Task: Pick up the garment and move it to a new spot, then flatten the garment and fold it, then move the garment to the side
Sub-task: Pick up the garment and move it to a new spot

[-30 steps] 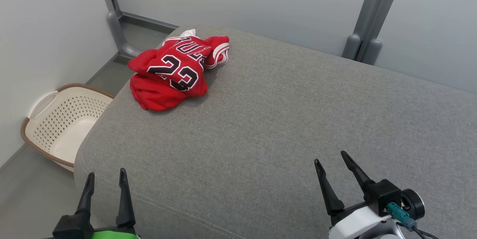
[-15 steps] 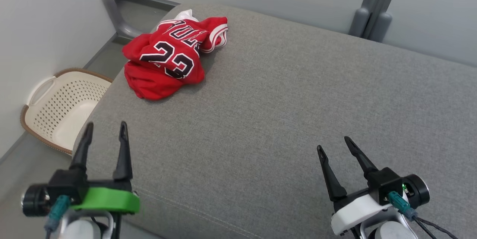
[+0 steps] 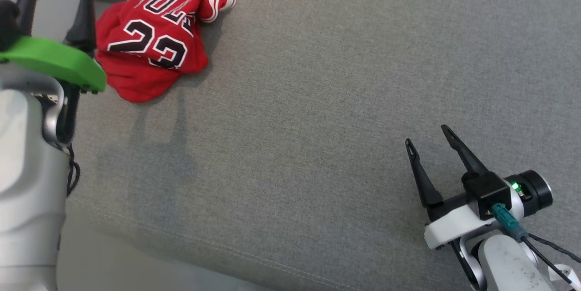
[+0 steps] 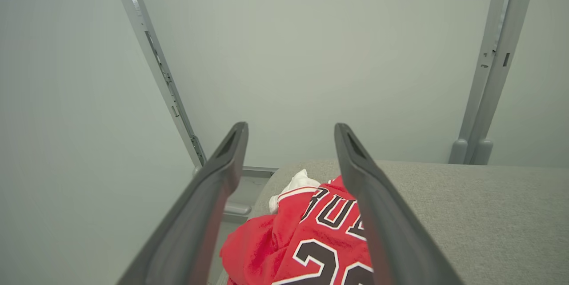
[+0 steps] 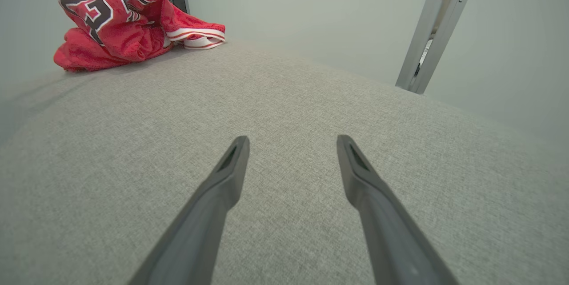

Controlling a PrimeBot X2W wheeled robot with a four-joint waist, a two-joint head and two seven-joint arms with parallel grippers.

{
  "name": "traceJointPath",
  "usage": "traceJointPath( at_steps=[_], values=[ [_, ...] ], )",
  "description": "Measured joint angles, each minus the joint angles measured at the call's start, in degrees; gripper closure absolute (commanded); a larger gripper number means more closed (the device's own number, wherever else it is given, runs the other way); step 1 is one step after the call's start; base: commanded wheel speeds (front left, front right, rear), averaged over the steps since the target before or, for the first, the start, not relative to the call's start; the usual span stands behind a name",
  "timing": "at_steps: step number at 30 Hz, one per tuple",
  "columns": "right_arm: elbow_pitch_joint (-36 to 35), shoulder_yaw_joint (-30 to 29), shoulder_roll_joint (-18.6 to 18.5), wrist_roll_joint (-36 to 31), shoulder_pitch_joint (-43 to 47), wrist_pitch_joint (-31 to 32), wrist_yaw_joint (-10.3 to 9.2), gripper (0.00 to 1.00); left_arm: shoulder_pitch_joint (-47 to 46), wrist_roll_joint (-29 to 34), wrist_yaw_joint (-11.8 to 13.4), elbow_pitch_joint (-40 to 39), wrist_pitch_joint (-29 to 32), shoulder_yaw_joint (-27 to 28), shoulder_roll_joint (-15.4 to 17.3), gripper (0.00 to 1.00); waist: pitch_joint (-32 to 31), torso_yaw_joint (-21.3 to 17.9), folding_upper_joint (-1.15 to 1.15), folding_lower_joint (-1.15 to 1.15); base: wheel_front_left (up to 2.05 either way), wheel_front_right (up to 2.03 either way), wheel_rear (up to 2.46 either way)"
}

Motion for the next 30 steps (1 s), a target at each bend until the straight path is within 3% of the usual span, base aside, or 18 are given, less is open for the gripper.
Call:
traceJointPath(
  at_steps=[5,10,21,30],
  values=[
    [-1.58,-0.03,-1.45,-0.07,-1.89,0.01,0.00,0.00,-10.83,-7.92,0.00,8.40,10.51,-5.94,3.76,0.00,4.80,-1.63,0.00,0.00,0.00,0.00,0.00],
    [-3.27,-1.29,-2.68,-0.42,-2.66,0.01,0.00,0.00,-18.50,-12.68,-0.01,16.18,18.58,-8.73,4.67,0.00,9.69,-3.15,0.00,0.01,0.00,0.00,0.00],
    [-6.49,-2.09,-2.36,-0.01,-4.60,-0.67,0.12,0.00,-22.39,-21.63,-0.01,23.76,23.88,-13.96,4.98,0.00,18.08,-5.70,0.00,0.00,0.00,0.00,0.00],
    [-7.46,-1.87,-2.21,0.00,-5.15,-0.92,0.13,0.00,-21.31,-25.20,-0.01,27.31,21.74,-18.16,5.98,0.00,19.77,-6.43,0.00,-0.01,0.00,0.00,0.00]
  ],
)
